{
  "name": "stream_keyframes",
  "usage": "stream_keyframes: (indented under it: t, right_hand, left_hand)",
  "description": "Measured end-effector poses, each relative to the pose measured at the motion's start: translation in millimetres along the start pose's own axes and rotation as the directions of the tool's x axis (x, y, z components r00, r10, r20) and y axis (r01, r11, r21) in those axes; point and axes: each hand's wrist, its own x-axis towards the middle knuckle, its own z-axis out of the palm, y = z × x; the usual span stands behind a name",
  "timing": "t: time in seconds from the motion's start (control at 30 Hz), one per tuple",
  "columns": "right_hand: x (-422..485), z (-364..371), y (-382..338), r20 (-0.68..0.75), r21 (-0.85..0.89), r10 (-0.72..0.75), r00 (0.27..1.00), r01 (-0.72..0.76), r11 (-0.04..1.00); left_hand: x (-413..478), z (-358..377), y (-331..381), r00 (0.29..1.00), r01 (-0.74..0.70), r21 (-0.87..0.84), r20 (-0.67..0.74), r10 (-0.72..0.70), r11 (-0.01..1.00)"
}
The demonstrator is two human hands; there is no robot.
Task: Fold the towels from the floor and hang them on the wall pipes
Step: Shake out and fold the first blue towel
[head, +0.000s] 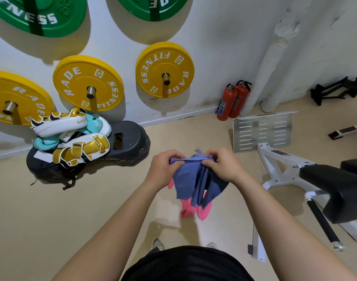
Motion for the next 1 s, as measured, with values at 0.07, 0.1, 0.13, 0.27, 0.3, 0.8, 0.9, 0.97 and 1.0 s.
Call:
stream_keyframes:
  t: [0.07, 0.1, 0.13, 0.27, 0.3, 0.8, 0.9, 0.97, 1.0]
  right_hand:
    - [2, -2, 4, 0.005, 0.016, 0.021, 1.0, -0.021, 1.0]
    - [3, -2, 5, 0.0, 0.03, 0.039, 0.999, -0.039, 0.999]
    - [4, -2, 6, -0.01, 0.048, 0.058, 0.998, -0.057, 0.997]
    - [6, 1, 3, -0.023, 0.176, 0.128, 0.992, -0.122, 0.977]
    - [6, 3, 2, 0.011, 0.255, 0.162, 0.987, -0.16, 0.954]
    - [1, 13, -17, 0.047, 0.428, 0.08, 0.996, -0.093, 0.899]
    - [4, 18, -12, -0.019, 0.354, 0.014, 1.0, -0.007, 0.935]
    - [4, 16, -12, -0.041, 0.331, -0.028, 0.999, 0.04, 0.943]
    - [3, 15, -12, -0.045, 0.331, -0.039, 0.998, 0.052, 0.942]
  left_hand:
    - [-1, -3, -7, 0.999, 0.02, 0.0, -0.035, -0.02, 1.0]
    - [-1, -5, -9, 0.998, 0.024, -0.018, -0.054, -0.025, 1.0]
    - [-1, -5, -9, 0.997, 0.029, -0.039, -0.074, -0.032, 0.999]
    - [4, -3, -3, 0.988, 0.074, -0.149, -0.12, -0.092, 0.986]
    - [6, -1, -2, 0.988, 0.074, -0.158, -0.123, -0.094, 0.985]
    - [7, 21, 1, 0.996, 0.04, -0.243, -0.065, -0.057, 0.969]
    - [5, 20, 0, 0.996, 0.045, -0.267, -0.061, -0.064, 0.963]
    - [3, 18, 0, 0.995, 0.064, -0.286, -0.049, -0.081, 0.956]
    - [1, 18, 1, 0.996, 0.071, -0.295, -0.038, -0.086, 0.953]
